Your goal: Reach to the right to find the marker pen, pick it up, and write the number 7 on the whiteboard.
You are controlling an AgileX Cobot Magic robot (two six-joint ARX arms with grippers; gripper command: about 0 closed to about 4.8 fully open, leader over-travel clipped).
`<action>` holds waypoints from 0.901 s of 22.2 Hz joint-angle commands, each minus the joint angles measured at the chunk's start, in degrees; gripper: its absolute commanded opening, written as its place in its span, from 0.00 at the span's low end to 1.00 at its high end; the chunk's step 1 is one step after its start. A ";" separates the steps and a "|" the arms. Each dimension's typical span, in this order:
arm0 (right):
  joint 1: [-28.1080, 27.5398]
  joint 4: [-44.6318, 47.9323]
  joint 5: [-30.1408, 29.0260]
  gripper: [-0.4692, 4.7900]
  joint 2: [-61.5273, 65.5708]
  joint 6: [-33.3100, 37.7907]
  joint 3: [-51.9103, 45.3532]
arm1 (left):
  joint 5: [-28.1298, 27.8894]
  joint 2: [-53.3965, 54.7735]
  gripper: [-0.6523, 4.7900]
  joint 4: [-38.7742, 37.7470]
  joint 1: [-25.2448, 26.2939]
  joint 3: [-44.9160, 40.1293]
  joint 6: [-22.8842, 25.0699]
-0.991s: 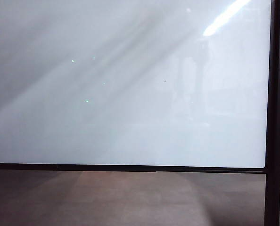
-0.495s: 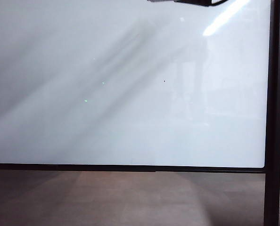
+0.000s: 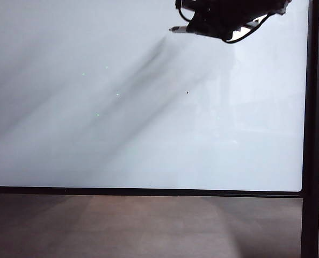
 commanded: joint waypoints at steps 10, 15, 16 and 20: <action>0.07 6.95 3.85 0.09 5.20 -0.33 0.48 | 1.55 -0.96 0.11 0.79 0.07 0.11 -0.17; 0.07 6.91 5.64 0.09 5.16 -0.26 0.48 | 1.53 -0.96 0.11 0.85 0.07 0.11 -0.15; 0.07 6.88 5.84 0.09 5.16 -0.22 0.48 | 1.53 -0.96 0.11 0.87 0.07 0.11 -0.15; 0.07 4.79 8.76 0.09 4.66 -0.09 0.48 | 1.51 -0.96 0.11 0.85 0.07 0.11 -0.15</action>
